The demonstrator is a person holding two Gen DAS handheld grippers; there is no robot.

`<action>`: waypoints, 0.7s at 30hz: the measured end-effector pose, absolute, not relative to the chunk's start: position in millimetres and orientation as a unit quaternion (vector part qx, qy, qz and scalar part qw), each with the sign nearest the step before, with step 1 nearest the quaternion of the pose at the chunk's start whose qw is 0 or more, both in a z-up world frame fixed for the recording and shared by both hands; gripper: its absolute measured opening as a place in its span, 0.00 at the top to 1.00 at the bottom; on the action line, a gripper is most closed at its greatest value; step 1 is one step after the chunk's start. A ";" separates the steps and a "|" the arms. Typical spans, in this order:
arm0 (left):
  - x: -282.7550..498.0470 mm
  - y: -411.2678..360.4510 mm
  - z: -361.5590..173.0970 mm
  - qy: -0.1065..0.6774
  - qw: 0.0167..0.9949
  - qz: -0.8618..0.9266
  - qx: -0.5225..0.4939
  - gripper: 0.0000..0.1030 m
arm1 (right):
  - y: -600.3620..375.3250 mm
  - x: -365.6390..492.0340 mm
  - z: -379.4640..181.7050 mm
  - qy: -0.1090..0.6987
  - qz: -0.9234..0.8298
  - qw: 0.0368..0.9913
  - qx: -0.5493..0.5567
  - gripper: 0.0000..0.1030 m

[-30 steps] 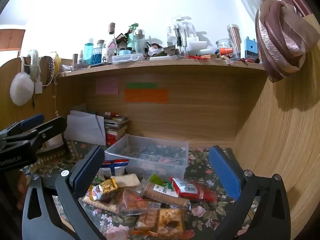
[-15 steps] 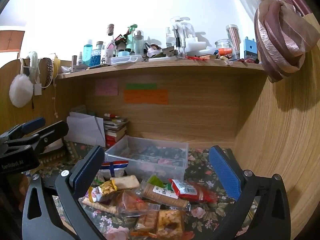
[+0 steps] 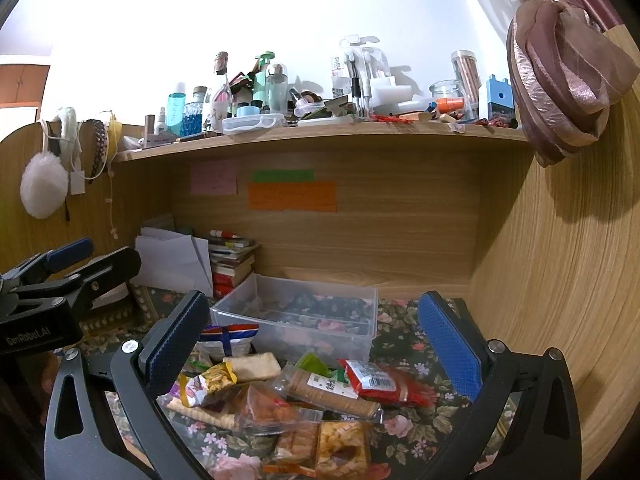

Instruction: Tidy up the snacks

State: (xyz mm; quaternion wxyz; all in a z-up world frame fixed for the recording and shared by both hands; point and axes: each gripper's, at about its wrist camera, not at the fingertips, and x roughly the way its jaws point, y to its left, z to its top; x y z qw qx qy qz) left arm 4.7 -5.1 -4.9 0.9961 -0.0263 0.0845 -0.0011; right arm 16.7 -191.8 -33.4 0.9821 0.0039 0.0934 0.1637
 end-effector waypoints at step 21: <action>1.7 -8.7 -5.3 0.088 0.996 -0.002 -0.029 0.00 | -188.7 15.2 -32.6 0.091 0.171 0.981 0.011 0.00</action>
